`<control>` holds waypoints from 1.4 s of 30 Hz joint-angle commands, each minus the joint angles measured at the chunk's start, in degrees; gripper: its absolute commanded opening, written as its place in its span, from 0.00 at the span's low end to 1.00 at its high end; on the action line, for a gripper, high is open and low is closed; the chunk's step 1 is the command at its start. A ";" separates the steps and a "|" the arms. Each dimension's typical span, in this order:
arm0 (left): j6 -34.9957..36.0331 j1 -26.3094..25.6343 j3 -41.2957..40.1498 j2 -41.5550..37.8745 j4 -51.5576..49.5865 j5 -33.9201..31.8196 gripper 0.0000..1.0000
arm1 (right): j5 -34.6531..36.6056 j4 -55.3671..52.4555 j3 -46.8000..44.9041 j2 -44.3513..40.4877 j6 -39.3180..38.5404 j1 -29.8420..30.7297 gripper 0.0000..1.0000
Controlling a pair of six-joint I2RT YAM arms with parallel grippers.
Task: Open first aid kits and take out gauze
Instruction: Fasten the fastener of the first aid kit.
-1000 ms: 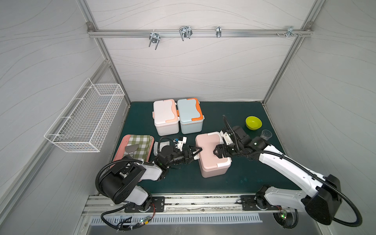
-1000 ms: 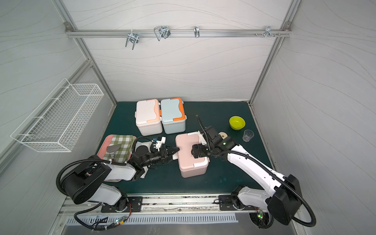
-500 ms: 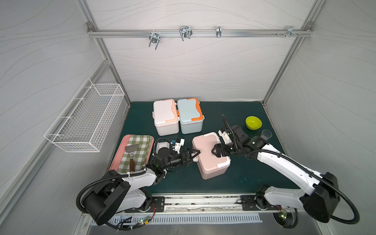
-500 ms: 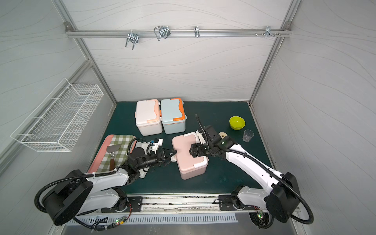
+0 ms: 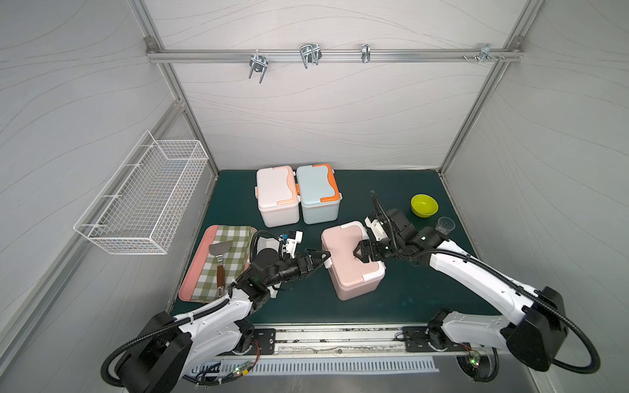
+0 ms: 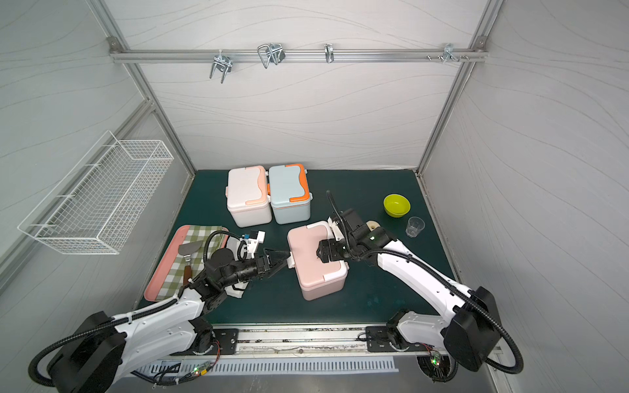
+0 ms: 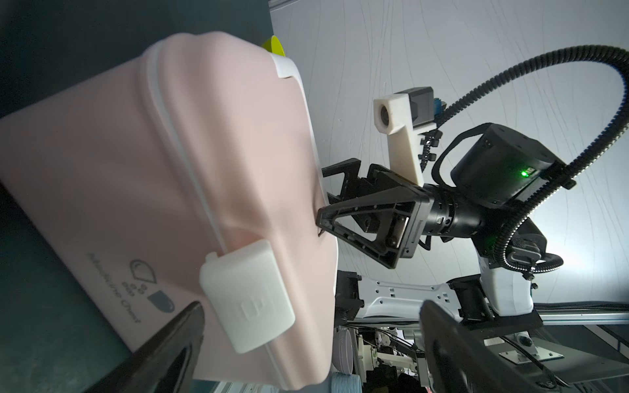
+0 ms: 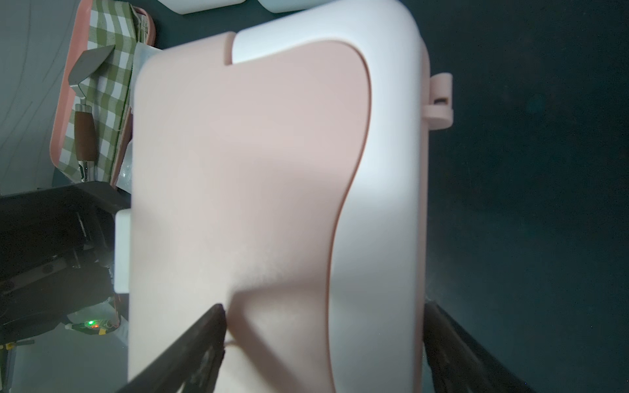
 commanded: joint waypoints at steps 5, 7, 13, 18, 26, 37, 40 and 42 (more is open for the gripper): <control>3.56 0.71 3.76 -9.29 -20.36 -2.75 0.99 | 2.13 -8.20 0.87 -0.89 -1.24 -0.19 0.90; 4.40 0.70 4.72 -11.15 -24.32 -3.45 0.99 | 2.05 -8.51 1.01 -1.44 -1.29 -0.16 0.91; 10.25 -0.91 12.43 -12.64 -42.45 -7.88 0.72 | 0.82 -8.00 1.01 -3.75 -1.74 -0.19 0.87; 15.23 -6.82 20.68 -9.57 -52.81 -15.26 0.41 | -1.53 -7.30 1.69 -5.54 -3.04 0.16 0.82; 20.83 -10.45 29.13 2.02 -57.42 -20.10 0.17 | -0.27 -7.99 3.42 -3.93 -5.78 3.48 0.62; 21.98 -10.45 30.15 9.42 -54.58 -20.23 0.11 | 0.54 -8.32 3.54 -2.12 -6.24 5.02 0.62; 21.69 -10.48 30.01 8.41 -54.86 -20.83 0.12 | 2.48 -9.73 4.19 -2.74 -6.16 4.98 0.68; 21.68 -10.37 29.92 6.89 -55.16 -21.45 0.16 | 3.34 -10.47 4.65 -3.52 -5.84 4.67 0.71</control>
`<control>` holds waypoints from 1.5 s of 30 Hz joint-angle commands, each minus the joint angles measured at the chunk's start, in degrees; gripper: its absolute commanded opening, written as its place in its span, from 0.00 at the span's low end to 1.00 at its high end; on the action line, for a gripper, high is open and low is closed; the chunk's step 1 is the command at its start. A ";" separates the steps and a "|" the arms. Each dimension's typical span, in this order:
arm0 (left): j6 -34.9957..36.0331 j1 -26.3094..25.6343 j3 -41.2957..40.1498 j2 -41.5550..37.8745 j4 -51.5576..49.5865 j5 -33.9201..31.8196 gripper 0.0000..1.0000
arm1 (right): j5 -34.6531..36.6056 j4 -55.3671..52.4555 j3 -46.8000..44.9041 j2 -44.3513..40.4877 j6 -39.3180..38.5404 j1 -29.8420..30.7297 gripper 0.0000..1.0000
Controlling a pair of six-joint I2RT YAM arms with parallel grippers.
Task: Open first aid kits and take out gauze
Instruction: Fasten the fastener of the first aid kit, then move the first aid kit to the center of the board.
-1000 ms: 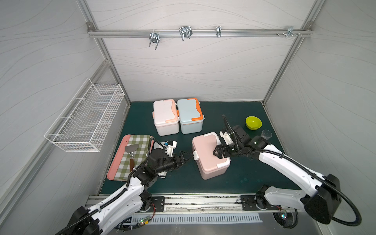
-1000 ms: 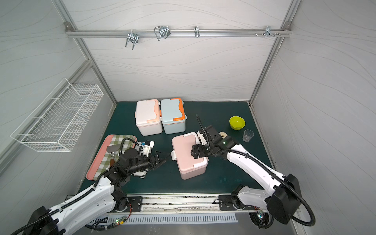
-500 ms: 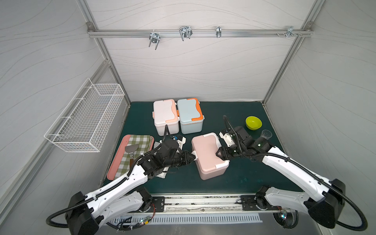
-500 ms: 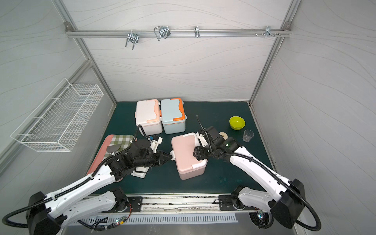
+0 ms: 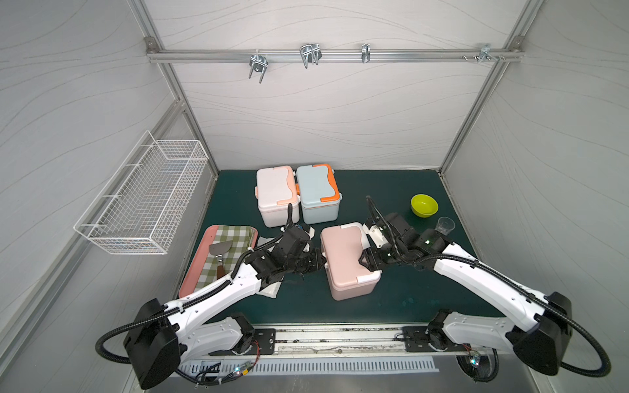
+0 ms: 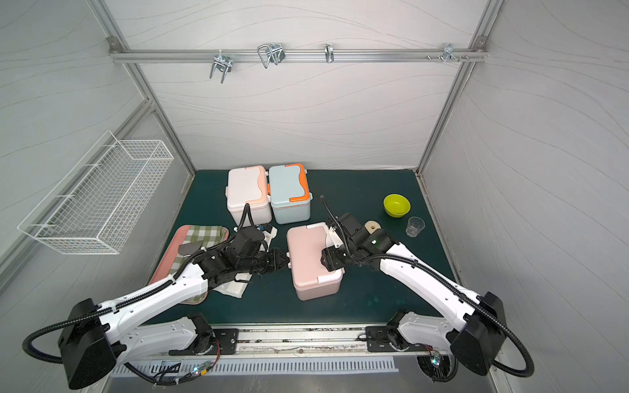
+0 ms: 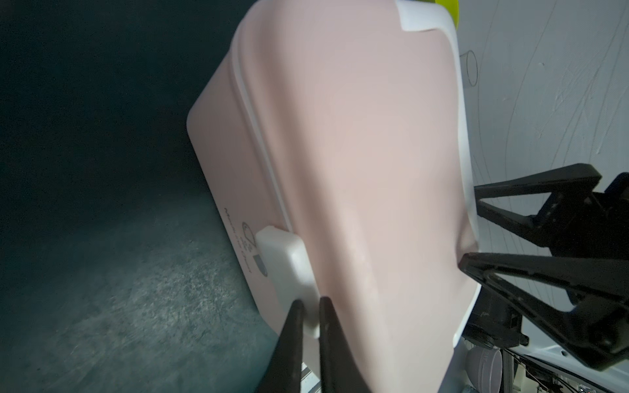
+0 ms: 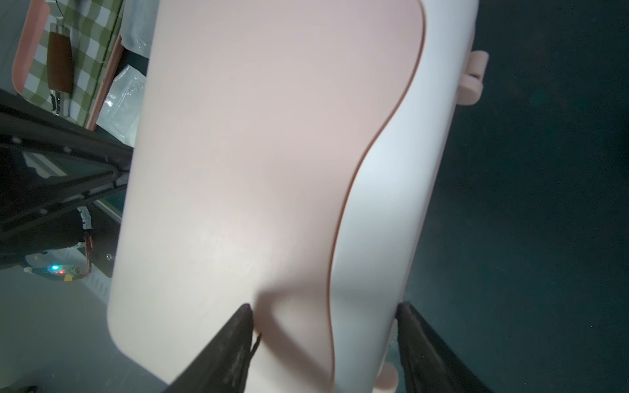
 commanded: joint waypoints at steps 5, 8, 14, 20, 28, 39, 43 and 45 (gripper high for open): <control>0.03 -0.19 0.39 -4.57 -0.42 -2.66 0.47 | 1.79 -2.89 2.12 -3.14 -0.18 -0.55 0.80; -0.32 -0.17 -0.22 -5.34 0.37 -1.90 0.67 | 1.88 -3.20 1.96 -3.95 -0.06 -0.62 0.83; -0.88 -0.16 -0.03 -0.98 4.76 2.52 0.82 | 3.73 -4.38 0.60 -6.13 1.21 -3.22 0.87; -0.40 -0.64 3.45 8.24 9.20 6.85 0.82 | 5.61 -5.03 -1.30 -11.88 3.03 -8.41 0.97; -0.17 -5.64 13.25 22.98 15.10 9.14 0.81 | 10.19 -9.05 -0.36 -16.65 5.02 -13.42 0.99; -7.26 -11.54 23.88 37.74 24.55 8.00 0.85 | 9.04 -12.82 1.13 -19.55 6.10 -19.25 0.99; -6.18 -10.13 20.75 34.00 24.04 6.91 0.92 | 5.47 -13.04 1.24 -21.15 4.78 -19.65 0.99; -5.95 -8.86 17.26 30.38 24.50 6.40 0.94 | 3.85 -12.82 1.08 -22.63 4.74 -19.67 0.99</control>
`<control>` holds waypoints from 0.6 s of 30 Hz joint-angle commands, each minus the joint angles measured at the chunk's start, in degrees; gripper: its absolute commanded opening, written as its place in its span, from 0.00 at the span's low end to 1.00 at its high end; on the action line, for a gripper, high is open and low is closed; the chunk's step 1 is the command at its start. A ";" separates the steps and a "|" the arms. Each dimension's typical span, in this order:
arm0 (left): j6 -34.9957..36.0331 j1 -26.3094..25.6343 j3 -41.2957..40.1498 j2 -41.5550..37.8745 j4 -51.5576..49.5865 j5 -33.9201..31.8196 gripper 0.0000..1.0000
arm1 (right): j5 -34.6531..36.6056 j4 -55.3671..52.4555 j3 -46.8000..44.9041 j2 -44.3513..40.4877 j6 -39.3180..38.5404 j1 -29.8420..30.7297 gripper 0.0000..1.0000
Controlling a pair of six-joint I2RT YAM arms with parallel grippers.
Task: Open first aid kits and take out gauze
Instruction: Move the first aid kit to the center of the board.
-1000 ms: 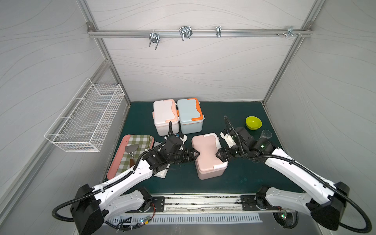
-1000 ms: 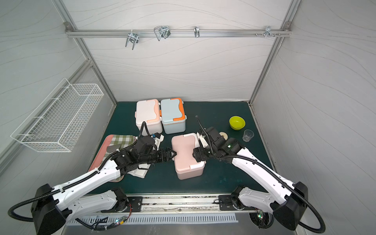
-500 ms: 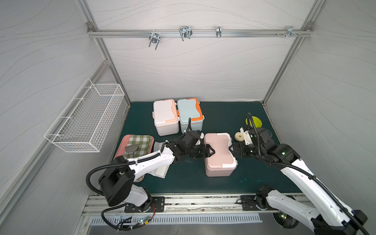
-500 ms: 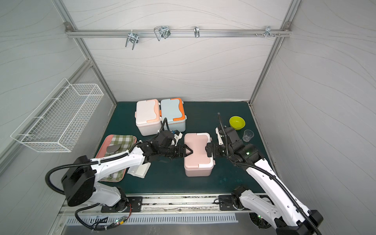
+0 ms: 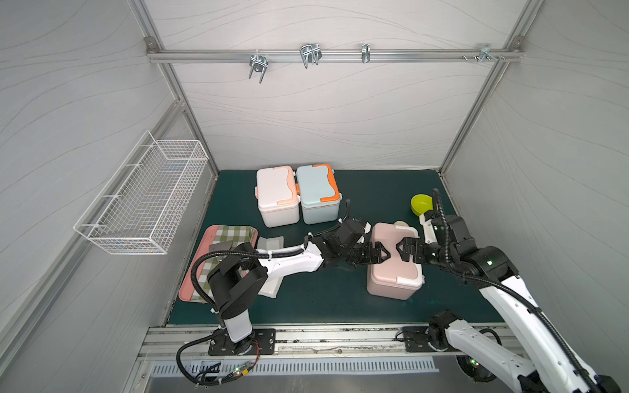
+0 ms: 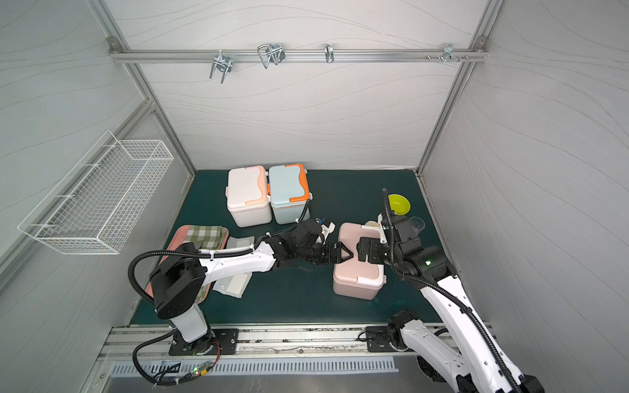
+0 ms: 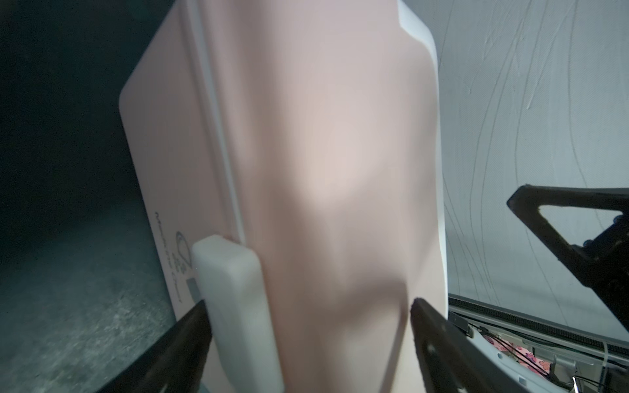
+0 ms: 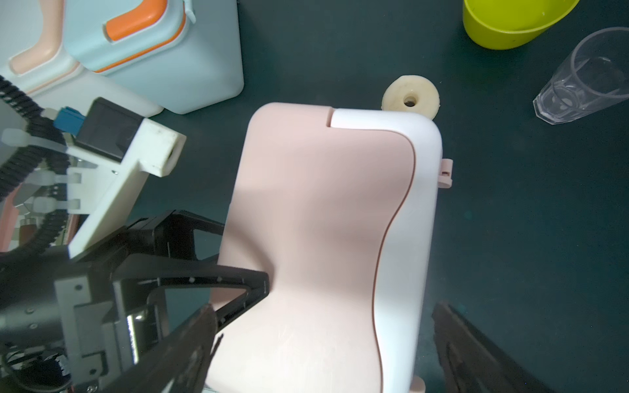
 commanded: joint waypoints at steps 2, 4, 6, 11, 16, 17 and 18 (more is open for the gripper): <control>0.36 2.89 -6.44 -8.93 1.06 -2.20 0.96 | -6.55 -0.13 0.83 -4.21 -0.94 -0.24 0.99; 1.00 4.28 -10.27 -14.32 -0.84 -4.31 0.98 | -10.76 1.04 0.90 -5.44 -0.60 -0.10 0.99; 1.57 5.54 -13.56 -19.40 -2.97 -5.87 0.99 | -13.67 2.06 1.00 -5.55 0.21 0.74 0.99; 4.73 6.97 -18.71 -32.92 -12.70 -13.50 0.99 | -12.20 7.28 -0.37 -4.62 3.54 11.33 0.99; 7.11 7.39 -20.63 -45.38 -24.72 -22.67 0.99 | -0.74 11.73 0.24 2.14 6.44 28.53 0.99; 7.30 7.43 -20.87 -47.24 -26.31 -24.14 0.99 | 0.85 12.26 0.67 4.02 7.02 30.69 0.99; 7.48 7.59 -21.11 -49.42 -27.94 -25.65 0.99 | 2.28 12.88 1.12 6.31 7.83 33.06 0.99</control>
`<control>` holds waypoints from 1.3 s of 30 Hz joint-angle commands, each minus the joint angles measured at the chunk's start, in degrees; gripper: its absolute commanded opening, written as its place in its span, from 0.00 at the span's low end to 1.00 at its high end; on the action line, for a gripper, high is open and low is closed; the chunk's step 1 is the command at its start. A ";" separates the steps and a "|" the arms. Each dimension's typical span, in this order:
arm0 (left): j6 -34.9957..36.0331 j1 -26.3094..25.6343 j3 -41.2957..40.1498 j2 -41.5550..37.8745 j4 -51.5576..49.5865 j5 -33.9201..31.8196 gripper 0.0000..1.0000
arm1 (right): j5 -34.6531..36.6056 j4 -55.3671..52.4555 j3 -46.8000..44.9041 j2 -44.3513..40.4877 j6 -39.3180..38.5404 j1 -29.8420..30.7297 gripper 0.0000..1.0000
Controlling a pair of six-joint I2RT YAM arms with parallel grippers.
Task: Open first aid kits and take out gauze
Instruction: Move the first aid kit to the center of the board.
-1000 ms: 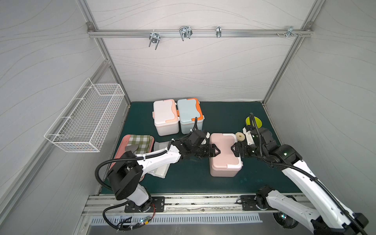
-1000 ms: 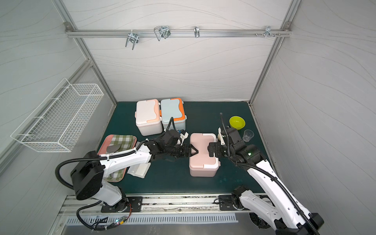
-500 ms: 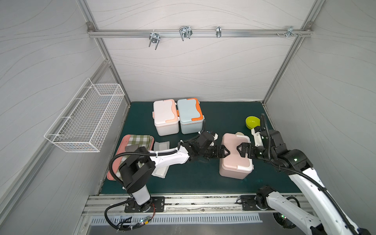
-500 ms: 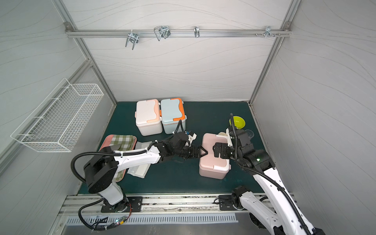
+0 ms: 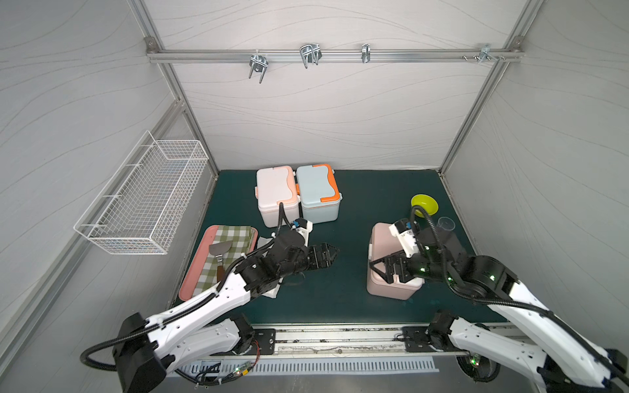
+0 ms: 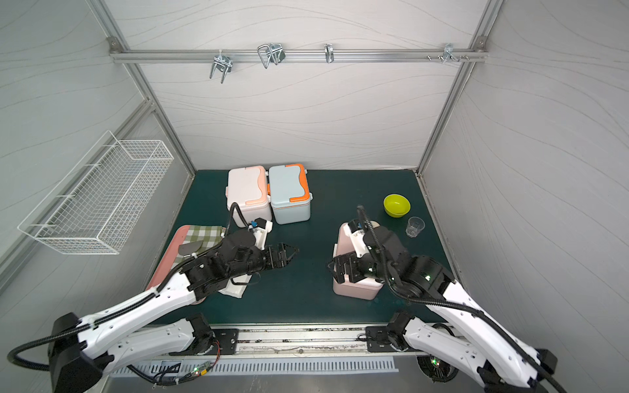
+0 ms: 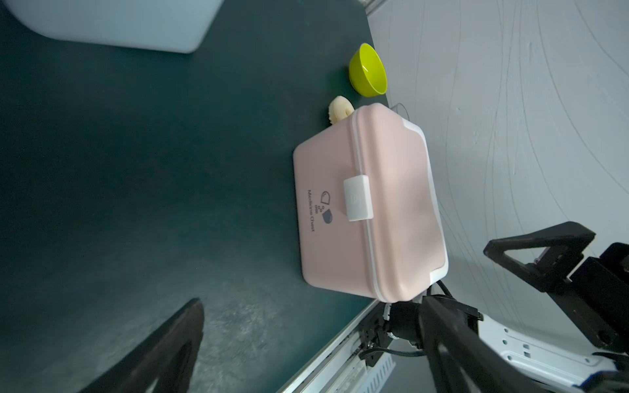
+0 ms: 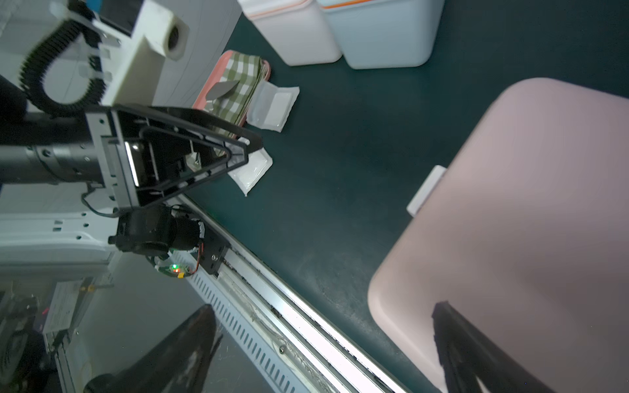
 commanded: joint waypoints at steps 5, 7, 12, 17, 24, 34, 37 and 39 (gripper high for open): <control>2.65 0.90 -1.20 -11.11 -12.06 -12.61 0.99 | 13.67 5.32 2.59 14.38 8.13 12.33 0.99; 2.86 1.06 -1.57 -12.58 -12.44 -13.21 0.99 | 14.96 5.59 2.15 17.63 10.09 13.67 0.99; 2.72 1.15 -2.05 -11.89 -11.92 -12.01 0.99 | 16.64 5.17 -0.64 23.66 13.13 13.71 0.98; 2.93 1.24 -2.28 -9.97 -10.11 -10.41 0.99 | 22.43 -1.04 -0.79 27.26 15.02 9.97 0.96; 2.86 1.25 -2.45 -7.63 -7.71 -8.37 0.99 | 24.19 -1.92 -4.35 24.28 14.74 1.83 0.92; 2.47 1.25 -2.51 -6.78 -6.91 -7.71 0.99 | 25.71 -1.52 -5.19 22.71 14.86 -7.73 0.89; 2.33 1.23 -2.50 -6.68 -6.80 -7.49 0.99 | 25.28 -0.94 -5.85 22.64 13.29 -11.79 0.87; 2.41 1.24 -2.45 -6.55 -6.81 -7.31 0.99 | 24.97 -0.34 -6.39 22.27 11.61 -14.81 0.87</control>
